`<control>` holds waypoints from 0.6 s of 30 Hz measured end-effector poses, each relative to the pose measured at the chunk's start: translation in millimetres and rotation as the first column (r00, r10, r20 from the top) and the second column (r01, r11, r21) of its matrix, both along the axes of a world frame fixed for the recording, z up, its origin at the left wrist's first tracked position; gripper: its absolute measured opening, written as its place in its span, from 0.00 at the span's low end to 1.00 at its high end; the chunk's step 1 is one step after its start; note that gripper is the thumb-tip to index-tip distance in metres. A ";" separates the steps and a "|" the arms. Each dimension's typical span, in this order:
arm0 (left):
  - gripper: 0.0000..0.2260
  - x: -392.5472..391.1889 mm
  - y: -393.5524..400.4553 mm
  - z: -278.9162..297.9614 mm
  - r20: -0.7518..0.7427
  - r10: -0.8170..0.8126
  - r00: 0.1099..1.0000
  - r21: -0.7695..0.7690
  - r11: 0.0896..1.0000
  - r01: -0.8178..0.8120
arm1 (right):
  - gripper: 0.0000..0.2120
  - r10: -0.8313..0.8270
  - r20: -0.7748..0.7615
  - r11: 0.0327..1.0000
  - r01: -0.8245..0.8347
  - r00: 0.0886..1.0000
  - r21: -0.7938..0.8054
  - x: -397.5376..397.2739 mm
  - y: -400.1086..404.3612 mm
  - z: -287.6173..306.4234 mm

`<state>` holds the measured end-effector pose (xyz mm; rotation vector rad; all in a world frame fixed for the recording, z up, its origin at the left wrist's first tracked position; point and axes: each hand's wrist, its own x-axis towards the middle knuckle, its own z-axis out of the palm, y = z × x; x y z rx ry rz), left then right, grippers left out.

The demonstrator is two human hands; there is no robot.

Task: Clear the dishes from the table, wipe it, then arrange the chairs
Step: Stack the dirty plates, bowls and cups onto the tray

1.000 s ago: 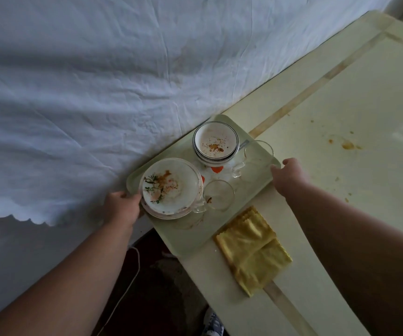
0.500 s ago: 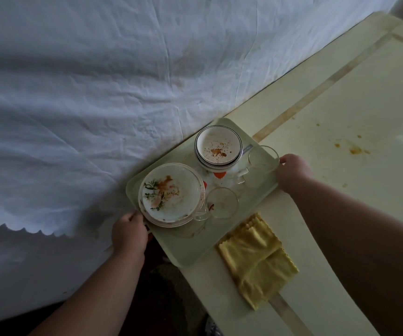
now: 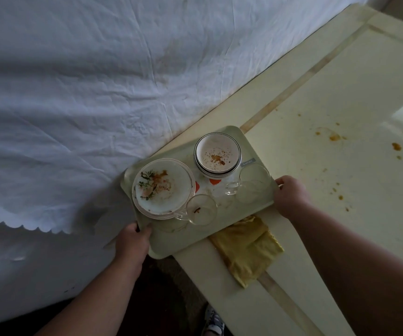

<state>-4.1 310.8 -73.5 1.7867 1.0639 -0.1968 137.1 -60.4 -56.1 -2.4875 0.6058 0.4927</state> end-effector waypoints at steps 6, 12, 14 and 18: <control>0.17 8.8 0.3 0.3 -0.051 -0.046 0.998 0.246 0.968 0.057 | 0.09 0.086 -0.050 0.993 -0.089 0.995 -0.079 -17.7 -3.7 -1.8; 0.14 24.3 3.3 -2.4 -0.070 -0.062 0.996 0.370 0.925 0.084 | 0.24 0.017 0.019 0.993 -0.020 1.000 0.114 16.1 1.1 7.4; 0.13 25.9 1.8 -5.6 -0.074 -0.067 0.995 0.400 0.912 0.092 | 0.23 0.044 0.027 0.988 -0.048 0.999 0.145 23.9 6.9 4.9; 0.17 22.5 -4.9 -11.0 -0.036 -0.061 0.997 0.444 0.893 0.071 | 0.13 0.042 0.089 0.995 -0.050 0.995 0.082 24.3 14.6 -7.0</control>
